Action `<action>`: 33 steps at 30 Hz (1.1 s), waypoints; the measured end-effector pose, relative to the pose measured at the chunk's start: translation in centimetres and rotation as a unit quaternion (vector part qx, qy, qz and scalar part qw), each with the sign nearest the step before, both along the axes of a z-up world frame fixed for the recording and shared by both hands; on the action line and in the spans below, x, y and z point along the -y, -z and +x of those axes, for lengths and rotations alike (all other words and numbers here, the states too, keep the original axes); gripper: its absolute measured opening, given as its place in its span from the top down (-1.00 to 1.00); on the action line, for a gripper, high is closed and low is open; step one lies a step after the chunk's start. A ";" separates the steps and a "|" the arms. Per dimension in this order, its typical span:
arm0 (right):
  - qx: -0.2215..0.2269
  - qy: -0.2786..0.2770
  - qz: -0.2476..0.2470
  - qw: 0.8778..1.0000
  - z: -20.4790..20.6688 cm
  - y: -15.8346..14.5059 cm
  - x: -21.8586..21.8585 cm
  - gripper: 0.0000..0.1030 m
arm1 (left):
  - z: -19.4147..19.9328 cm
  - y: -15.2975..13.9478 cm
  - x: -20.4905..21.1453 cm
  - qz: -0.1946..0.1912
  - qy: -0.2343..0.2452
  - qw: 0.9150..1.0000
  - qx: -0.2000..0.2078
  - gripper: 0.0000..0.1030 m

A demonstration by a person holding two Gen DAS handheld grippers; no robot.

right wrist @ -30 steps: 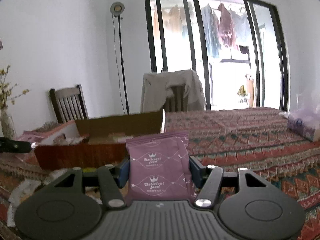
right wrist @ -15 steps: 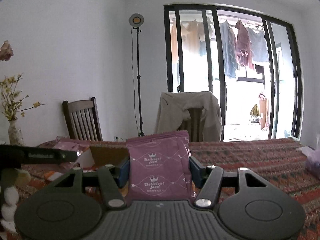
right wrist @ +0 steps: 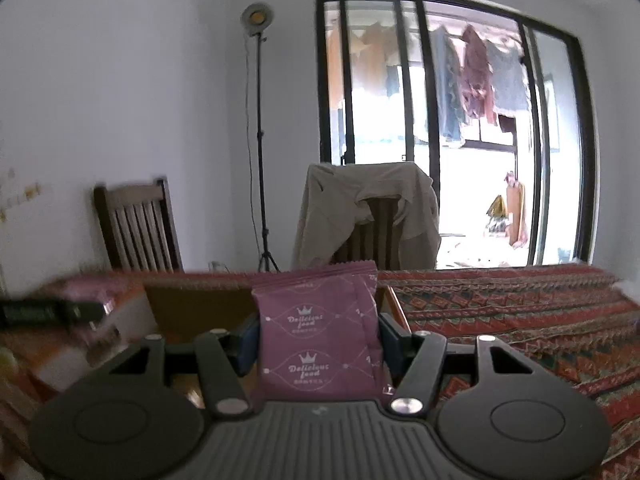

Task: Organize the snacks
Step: 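Lower both pink packets into the cardboard box and open both grippers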

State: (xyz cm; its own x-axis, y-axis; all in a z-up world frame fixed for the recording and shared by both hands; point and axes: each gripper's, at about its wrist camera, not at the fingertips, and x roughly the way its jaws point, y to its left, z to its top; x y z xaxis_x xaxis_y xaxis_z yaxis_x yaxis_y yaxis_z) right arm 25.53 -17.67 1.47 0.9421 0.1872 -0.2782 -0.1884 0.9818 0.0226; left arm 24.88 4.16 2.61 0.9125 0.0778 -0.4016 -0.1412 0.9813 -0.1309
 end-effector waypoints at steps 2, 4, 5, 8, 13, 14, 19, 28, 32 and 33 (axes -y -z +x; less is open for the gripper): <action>-0.009 -0.002 0.005 1.000 0.2 0.4 0.2 -0.15 | -0.1 0.4 0.3 0.009 0.003 1.000 0.002 -0.20; -0.019 -0.004 0.009 1.000 0.5 0.7 0.4 -0.15 | -0.1 0.7 0.8 0.019 0.005 1.000 0.005 -0.20; -0.023 -0.006 0.009 1.000 0.6 0.9 0.4 -0.15 | -0.2 0.8 1.0 0.022 0.007 1.000 0.007 -0.20; -0.030 -0.013 0.004 0.999 0.6 1.2 0.5 -0.16 | -0.3 1.0 1.3 0.023 0.006 1.000 0.012 -0.21; -0.019 -0.020 0.010 1.000 -0.1 1.2 0.8 -0.89 | -1.6 0.8 1.3 0.028 -0.013 0.998 0.051 -1.00; -0.016 -0.018 0.010 1.000 -0.2 1.2 0.8 -1.00 | -1.9 0.7 1.4 0.033 -0.019 0.997 0.060 -1.00; -0.014 -0.010 0.013 1.000 -0.5 1.3 1.1 -1.00 | -2.1 0.9 1.5 0.031 -0.018 0.998 0.058 -1.00; -0.008 -0.001 0.019 1.000 -0.4 1.0 1.3 -1.00 | -2.1 1.2 1.7 0.034 -0.017 0.998 0.048 -1.00; -0.005 0.002 0.020 1.000 -0.5 0.9 1.4 -1.00 | -2.1 1.4 1.8 0.035 -0.017 0.998 0.047 -1.00; -0.004 0.003 0.020 1.000 -0.5 0.9 1.4 -1.00 | -2.1 1.3 1.7 0.035 -0.017 0.998 0.047 -1.00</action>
State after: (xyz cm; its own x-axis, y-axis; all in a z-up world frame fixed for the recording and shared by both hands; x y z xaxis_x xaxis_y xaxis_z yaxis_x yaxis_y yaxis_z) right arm 25.05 -19.02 0.61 0.9407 0.1935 -0.2786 -0.1828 0.9811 0.0643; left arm 22.82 2.42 1.35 0.9427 0.1336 -0.3058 -0.1640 0.9836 -0.0757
